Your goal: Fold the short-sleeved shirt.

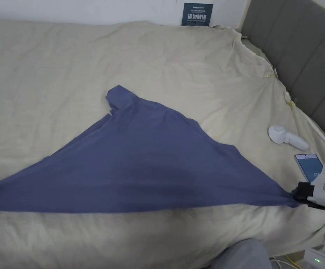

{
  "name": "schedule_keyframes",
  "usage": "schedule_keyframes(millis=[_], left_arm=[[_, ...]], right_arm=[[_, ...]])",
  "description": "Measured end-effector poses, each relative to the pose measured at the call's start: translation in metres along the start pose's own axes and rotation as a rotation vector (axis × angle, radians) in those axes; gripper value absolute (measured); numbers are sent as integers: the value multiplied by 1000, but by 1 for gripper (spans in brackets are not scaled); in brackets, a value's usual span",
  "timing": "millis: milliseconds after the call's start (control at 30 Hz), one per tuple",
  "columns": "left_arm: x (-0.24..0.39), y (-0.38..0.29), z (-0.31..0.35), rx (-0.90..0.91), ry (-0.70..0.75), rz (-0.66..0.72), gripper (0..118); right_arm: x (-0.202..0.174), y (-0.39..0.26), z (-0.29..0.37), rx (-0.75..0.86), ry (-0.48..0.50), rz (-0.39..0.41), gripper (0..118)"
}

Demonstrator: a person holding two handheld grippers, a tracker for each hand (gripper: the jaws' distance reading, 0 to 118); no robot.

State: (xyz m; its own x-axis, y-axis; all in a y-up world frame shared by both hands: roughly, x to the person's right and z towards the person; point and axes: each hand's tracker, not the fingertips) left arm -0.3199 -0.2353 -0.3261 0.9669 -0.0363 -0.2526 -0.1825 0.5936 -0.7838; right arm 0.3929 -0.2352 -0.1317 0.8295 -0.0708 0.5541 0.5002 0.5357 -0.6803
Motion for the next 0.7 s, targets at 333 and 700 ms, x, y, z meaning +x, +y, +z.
schedule_keyframes(millis=[333,700], left_arm=[[-19,-9,20,63,-9,16,65],[9,47,119,543,-135,-8,115]], right_arm=[[7,-18,18,28,39,-32,43],[-36,42,123,503,123,94,108]])
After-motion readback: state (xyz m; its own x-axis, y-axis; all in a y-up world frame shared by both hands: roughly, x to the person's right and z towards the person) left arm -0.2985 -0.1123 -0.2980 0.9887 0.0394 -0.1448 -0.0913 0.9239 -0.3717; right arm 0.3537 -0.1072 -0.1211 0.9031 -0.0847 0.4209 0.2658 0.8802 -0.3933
